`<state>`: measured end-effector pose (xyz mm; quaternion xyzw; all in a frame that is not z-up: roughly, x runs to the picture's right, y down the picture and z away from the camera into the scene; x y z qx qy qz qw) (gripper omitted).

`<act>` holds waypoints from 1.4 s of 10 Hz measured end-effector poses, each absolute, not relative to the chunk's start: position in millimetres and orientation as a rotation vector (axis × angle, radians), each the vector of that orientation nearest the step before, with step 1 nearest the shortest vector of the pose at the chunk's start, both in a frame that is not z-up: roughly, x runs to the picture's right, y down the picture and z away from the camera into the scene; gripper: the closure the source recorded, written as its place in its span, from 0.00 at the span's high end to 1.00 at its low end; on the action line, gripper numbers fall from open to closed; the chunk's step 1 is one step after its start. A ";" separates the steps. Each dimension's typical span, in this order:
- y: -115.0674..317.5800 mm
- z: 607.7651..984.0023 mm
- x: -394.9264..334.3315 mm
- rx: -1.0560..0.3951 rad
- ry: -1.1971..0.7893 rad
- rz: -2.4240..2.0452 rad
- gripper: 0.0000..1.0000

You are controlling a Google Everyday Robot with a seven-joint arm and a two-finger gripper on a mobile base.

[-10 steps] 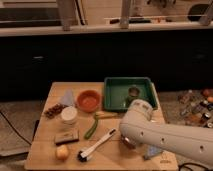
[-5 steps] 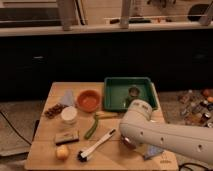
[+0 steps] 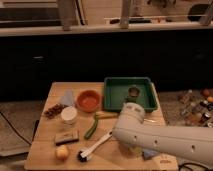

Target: Wipe red bowl with brush

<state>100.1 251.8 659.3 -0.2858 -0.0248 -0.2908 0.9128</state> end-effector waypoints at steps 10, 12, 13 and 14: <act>275.0 659.3 17.4 -0.683 -0.176 -0.588 0.80; 278.6 664.8 8.6 -0.710 -0.208 -0.548 0.80; 279.9 667.3 3.7 -0.717 -0.229 -0.530 0.80; 280.5 669.4 -0.5 -0.719 -0.250 -0.519 0.80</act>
